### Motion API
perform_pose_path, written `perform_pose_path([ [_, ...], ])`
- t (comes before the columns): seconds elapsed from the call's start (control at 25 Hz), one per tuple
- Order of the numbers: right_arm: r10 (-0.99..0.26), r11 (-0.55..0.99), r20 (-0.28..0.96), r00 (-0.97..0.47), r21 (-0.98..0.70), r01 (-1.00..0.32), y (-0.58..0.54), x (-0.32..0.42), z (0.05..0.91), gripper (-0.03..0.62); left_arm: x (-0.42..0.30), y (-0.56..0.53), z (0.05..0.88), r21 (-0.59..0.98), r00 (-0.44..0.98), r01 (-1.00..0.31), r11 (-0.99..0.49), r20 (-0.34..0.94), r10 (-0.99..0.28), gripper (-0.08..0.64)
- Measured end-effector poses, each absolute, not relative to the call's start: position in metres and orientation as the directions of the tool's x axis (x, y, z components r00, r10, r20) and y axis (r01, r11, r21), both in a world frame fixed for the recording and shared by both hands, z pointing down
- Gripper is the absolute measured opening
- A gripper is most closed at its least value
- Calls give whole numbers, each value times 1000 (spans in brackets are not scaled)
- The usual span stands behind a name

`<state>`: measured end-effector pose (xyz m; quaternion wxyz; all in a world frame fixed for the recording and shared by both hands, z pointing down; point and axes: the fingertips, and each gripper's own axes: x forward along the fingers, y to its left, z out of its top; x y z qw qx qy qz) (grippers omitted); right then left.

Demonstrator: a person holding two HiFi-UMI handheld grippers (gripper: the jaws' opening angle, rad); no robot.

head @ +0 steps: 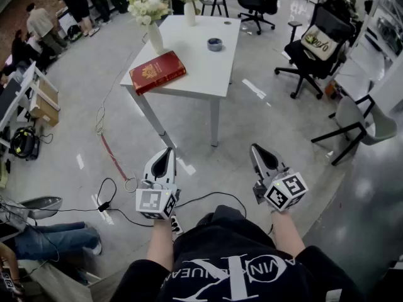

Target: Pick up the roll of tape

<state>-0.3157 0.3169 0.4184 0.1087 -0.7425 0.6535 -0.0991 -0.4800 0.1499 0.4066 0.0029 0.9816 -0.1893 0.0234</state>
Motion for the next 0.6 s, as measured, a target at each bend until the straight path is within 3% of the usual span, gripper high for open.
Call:
perform_pose_path([
  [0.6, -984, -178, 50, 171, -284, -942, 324, -296, 423, 8, -448, 149, 419, 71, 944, -329, -942, 55, -326, -2],
])
